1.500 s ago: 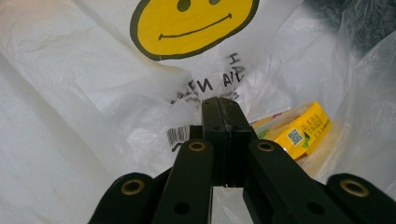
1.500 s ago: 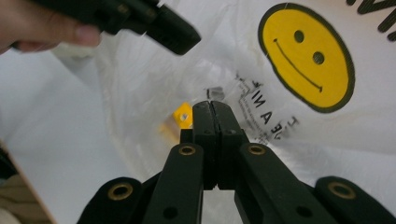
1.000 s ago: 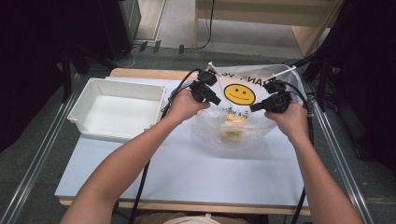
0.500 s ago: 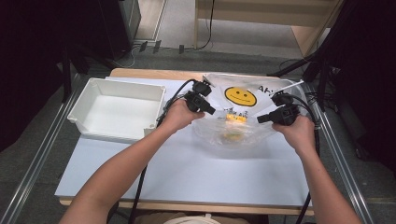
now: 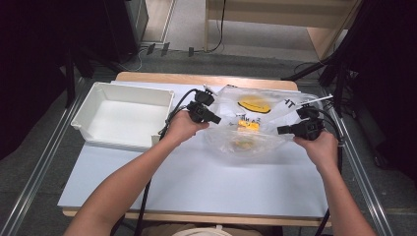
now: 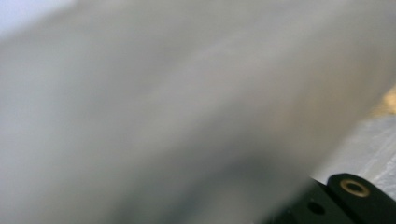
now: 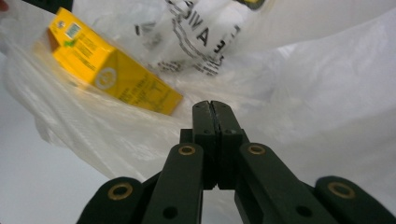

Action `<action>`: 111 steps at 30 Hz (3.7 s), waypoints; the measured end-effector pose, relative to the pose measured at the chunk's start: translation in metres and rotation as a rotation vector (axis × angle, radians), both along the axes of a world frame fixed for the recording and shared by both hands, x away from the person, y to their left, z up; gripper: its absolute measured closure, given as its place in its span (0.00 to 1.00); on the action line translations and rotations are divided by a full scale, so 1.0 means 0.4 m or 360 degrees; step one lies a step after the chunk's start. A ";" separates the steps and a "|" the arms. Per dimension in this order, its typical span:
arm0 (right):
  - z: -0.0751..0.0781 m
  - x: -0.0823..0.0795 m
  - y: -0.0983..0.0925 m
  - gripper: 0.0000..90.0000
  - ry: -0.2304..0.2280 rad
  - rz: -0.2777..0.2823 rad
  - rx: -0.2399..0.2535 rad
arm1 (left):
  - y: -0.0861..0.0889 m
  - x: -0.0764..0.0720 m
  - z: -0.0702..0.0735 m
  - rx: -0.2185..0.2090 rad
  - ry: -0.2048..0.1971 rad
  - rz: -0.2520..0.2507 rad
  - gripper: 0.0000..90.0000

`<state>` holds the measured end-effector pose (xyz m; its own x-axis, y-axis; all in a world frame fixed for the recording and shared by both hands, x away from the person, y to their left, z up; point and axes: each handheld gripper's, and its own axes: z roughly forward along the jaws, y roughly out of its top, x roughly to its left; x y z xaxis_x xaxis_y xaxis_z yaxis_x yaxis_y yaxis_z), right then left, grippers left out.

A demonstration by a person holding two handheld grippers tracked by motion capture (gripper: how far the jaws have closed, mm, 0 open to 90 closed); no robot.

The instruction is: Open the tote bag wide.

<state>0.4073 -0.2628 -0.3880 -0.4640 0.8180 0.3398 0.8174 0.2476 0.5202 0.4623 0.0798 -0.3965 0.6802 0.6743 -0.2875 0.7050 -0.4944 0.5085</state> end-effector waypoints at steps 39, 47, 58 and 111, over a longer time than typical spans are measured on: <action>-0.134 -0.060 -0.016 1.00 0.0147 -0.0037 0.0021 | 0.024 -0.060 -0.105 0.0014 0.0072 0.0019 1.00; -0.151 -0.086 -0.019 1.00 0.0172 -0.0015 0.0011 | 0.045 -0.074 -0.114 0.0041 0.0067 0.0055 1.00; -0.177 -0.051 -0.050 1.00 0.0144 -0.0152 0.0014 | 0.049 -0.011 -0.124 0.0014 0.0024 0.0222 1.00; -0.206 -0.042 -0.167 1.00 0.0051 -0.0380 -0.0035 | 0.078 0.012 -0.146 0.0042 -0.0040 0.0398 1.00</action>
<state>0.3906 -0.3295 -0.4703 -0.2460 0.9106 0.3321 0.8702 0.0565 0.4895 0.4671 0.1108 -0.4549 0.4978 0.8296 -0.2529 0.7945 -0.3192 0.5167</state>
